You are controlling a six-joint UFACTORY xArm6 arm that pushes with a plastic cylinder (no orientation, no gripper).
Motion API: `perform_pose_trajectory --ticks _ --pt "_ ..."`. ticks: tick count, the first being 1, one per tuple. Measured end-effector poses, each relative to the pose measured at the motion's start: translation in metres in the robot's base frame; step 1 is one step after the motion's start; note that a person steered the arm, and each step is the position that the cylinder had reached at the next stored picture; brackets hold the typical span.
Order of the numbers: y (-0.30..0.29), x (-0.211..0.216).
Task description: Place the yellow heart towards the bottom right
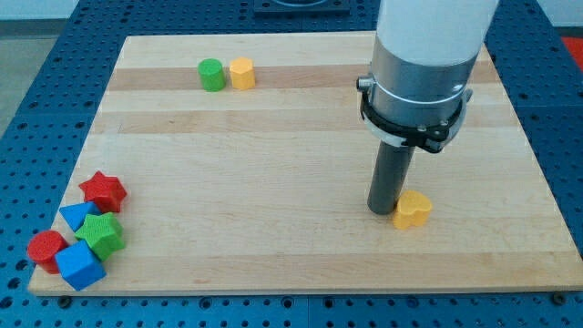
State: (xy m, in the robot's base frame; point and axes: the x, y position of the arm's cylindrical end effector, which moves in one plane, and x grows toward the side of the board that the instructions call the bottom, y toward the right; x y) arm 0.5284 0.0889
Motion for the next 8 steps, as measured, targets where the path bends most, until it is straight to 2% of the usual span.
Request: perform_pose_trajectory --ticks 1,2,3,4,6,7,8 --pt "-0.010 -0.011" --pt "-0.007 0.009" --pt "0.024 0.031" --pt "0.036 0.038" --pt "0.000 0.000" --pt "0.001 -0.006" --pt "0.033 -0.001"
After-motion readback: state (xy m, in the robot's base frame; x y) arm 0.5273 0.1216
